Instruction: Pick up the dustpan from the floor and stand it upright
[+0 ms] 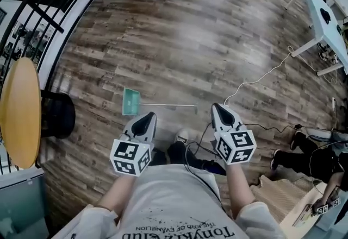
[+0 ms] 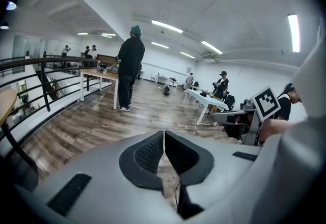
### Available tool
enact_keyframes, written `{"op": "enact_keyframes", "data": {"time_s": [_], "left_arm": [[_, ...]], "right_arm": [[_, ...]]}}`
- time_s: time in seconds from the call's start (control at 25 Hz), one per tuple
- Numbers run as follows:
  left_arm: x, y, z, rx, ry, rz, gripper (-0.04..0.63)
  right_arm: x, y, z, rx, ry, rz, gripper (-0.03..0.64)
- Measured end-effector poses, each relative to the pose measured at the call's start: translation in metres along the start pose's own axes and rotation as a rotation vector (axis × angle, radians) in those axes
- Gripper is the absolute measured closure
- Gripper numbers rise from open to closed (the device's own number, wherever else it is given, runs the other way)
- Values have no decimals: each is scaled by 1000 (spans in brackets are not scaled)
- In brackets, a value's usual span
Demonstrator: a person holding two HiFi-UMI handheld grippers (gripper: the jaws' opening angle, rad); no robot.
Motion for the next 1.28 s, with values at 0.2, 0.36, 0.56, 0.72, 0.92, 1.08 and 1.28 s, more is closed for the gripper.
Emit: {"op": "enact_keyframes", "data": {"time_s": [0.2,0.36,0.56,0.72,0.92,1.08,1.28], "left_arm": [[13,-1,11,-20,-24,33,565],[26,-3,26,-25,-15,63,565],[44,-19,42,4,25,67,565],[59,-31,52,17,51,66,565],[80,-23,63,6,67,91,565],[107,-10,76,0,77,115,565],[148,19,96,-27,72,138,565]], "right_arm": [[25,-2,-7,25,-38,30,591],[43,-10,-6,56,-44,33,591],[45,-47,-12,88,-22,-35,591],[46,-77,-21,63,8,-87,591],[67,-54,-38,66,47,-46,591],[92,-8,-60,79,75,33,591],[128,60,-87,178,102,138,591]]}}
Point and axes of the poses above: the fingertips, and each gripper's own axes: x forward along the fingers, z to its left, y out of its underside, the point moved 8 cm from there along -x, backward along the fingers, and after that the axes turned 3 degrees about -y, right-handed, at the moved point
